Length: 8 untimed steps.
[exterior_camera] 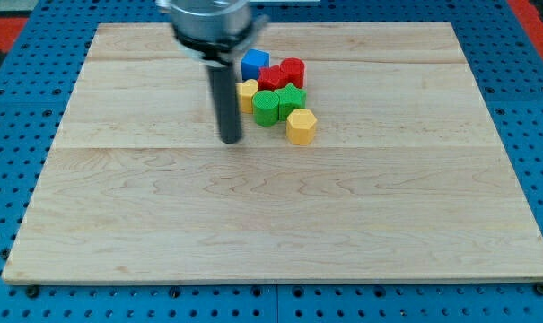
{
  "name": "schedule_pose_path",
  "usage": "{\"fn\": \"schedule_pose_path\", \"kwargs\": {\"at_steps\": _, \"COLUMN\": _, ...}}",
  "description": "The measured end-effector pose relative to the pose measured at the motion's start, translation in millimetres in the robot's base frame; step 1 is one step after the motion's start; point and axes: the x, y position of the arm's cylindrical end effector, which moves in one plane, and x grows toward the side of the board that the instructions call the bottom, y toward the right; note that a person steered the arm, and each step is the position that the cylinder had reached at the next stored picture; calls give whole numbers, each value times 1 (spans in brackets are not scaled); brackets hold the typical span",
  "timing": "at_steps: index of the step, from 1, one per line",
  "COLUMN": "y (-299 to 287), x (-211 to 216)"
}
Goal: Separate the hexagon from the blocks
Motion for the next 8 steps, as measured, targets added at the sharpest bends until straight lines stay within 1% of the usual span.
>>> {"fn": "schedule_pose_path", "kwargs": {"at_steps": 1, "y": 41, "x": 0}}
{"fn": "schedule_pose_path", "kwargs": {"at_steps": 2, "y": 74, "x": 24}}
{"fn": "schedule_pose_path", "kwargs": {"at_steps": 3, "y": 80, "x": 12}}
{"fn": "schedule_pose_path", "kwargs": {"at_steps": 4, "y": 47, "x": 11}}
{"fn": "schedule_pose_path", "kwargs": {"at_steps": 5, "y": 23, "x": -4}}
{"fn": "schedule_pose_path", "kwargs": {"at_steps": 6, "y": 44, "x": -20}}
{"fn": "schedule_pose_path", "kwargs": {"at_steps": 7, "y": 84, "x": -20}}
{"fn": "schedule_pose_path", "kwargs": {"at_steps": 8, "y": 95, "x": -20}}
